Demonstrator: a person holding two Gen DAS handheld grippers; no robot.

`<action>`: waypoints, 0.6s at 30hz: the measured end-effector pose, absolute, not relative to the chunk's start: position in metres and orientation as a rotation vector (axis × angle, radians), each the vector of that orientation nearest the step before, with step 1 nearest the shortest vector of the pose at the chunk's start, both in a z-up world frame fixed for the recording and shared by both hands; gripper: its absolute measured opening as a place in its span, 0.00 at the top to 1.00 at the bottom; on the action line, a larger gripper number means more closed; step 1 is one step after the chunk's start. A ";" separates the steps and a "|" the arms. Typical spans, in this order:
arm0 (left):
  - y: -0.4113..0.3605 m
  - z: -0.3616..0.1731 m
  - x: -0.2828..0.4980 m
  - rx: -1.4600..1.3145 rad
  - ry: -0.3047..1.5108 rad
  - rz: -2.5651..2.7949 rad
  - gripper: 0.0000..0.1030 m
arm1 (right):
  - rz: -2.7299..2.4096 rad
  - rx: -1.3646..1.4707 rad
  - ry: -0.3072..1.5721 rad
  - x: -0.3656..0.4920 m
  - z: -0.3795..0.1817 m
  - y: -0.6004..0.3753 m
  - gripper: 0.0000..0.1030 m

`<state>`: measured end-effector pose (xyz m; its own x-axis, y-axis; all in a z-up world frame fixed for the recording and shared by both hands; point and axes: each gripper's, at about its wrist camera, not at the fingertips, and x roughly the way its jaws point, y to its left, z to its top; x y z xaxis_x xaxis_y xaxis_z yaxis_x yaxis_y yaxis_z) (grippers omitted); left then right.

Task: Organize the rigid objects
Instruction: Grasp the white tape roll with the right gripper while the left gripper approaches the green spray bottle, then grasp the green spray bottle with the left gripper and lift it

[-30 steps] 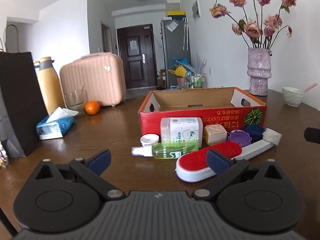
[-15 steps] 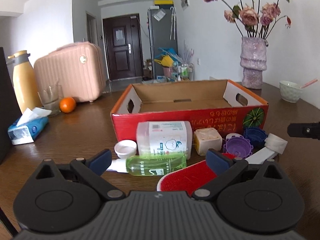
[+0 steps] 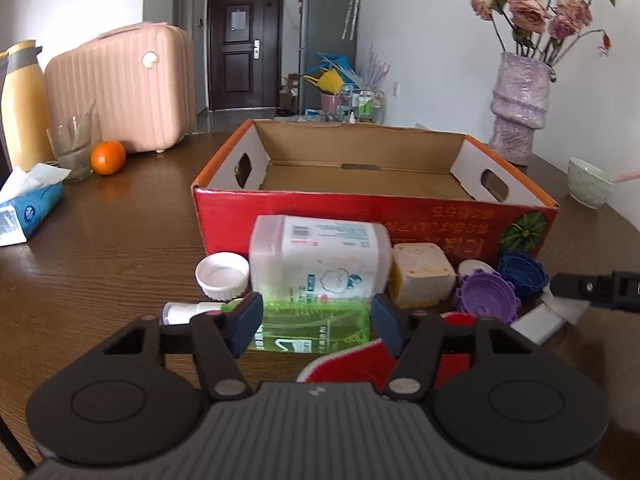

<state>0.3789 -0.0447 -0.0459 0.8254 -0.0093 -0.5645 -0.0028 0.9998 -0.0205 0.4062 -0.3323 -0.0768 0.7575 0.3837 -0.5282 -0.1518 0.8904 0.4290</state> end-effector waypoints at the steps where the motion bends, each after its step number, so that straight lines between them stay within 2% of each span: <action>1: -0.044 -0.046 0.381 -0.017 0.598 -0.001 0.42 | 0.304 0.380 0.655 0.408 -0.079 -0.331 0.48; 2: -0.043 -0.045 0.382 -0.021 0.595 0.001 0.41 | 0.306 0.381 0.662 0.410 -0.080 -0.330 0.49; 4: -0.042 -0.044 0.384 -0.029 0.581 0.003 0.39 | 0.306 0.377 0.663 0.412 -0.083 -0.328 0.58; 8: -0.046 -0.042 0.392 0.019 0.548 0.025 0.22 | 0.306 0.366 0.659 0.414 -0.084 -0.324 0.58; 18: -0.027 -0.049 0.389 0.069 0.552 0.028 0.19 | 0.310 0.344 0.621 0.405 -0.075 -0.329 0.58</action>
<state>0.3895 -0.0270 -0.0487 0.8509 0.0448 -0.5234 -0.0074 0.9973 0.0733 0.4051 -0.3287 -0.0750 0.7712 0.3812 -0.5098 -0.1785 0.8982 0.4017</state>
